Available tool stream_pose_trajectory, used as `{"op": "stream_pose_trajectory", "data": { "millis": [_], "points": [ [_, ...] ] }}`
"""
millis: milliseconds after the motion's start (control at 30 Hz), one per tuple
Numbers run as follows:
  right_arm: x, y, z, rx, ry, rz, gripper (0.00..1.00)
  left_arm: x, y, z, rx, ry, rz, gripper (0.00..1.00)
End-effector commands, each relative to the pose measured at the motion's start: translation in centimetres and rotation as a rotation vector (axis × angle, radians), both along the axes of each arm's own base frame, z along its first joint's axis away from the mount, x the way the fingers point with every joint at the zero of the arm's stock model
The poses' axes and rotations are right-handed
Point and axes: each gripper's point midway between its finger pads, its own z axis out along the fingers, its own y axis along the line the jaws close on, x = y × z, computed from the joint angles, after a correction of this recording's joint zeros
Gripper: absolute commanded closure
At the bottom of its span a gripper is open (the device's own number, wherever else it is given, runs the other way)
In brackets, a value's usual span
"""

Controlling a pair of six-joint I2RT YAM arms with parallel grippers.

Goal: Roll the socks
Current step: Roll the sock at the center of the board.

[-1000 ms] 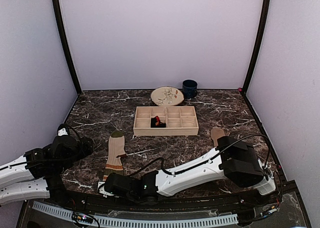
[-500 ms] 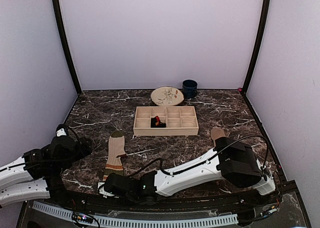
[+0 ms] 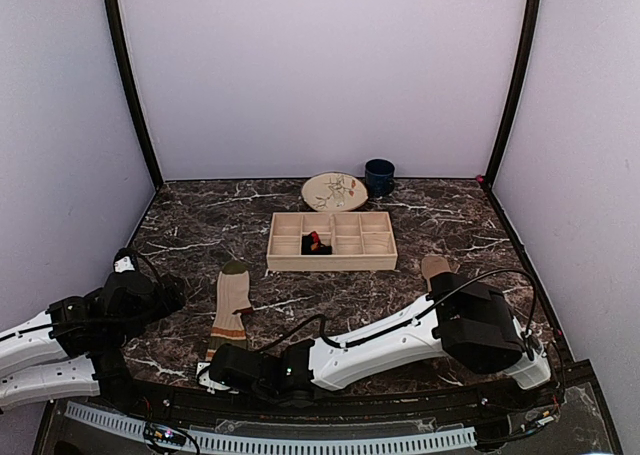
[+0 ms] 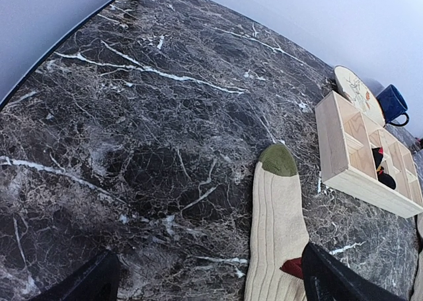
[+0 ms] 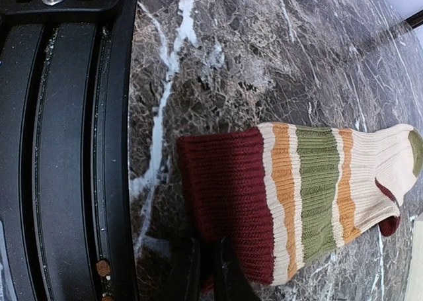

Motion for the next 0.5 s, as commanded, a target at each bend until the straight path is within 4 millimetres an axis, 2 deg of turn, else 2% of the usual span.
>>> {"op": "stream_pose_trajectory", "data": {
  "millis": [0, 167, 467],
  "points": [
    [0.33, -0.37, -1.24, -0.030, 0.020, -0.001, 0.93, -0.04, 0.45, -0.27, 0.013, 0.001, 0.016, 0.02],
    [0.27, -0.28, -1.17, -0.040, 0.039, 0.008, 1.00, -0.06, 0.43, -0.43, 0.014, 0.006, 0.015, 0.02],
    [0.64, -0.25, -0.98, -0.046, 0.085, 0.010, 1.00, 0.03, 0.27, -0.36, 0.009, 0.003, 0.013, 0.02]
  ]
}}
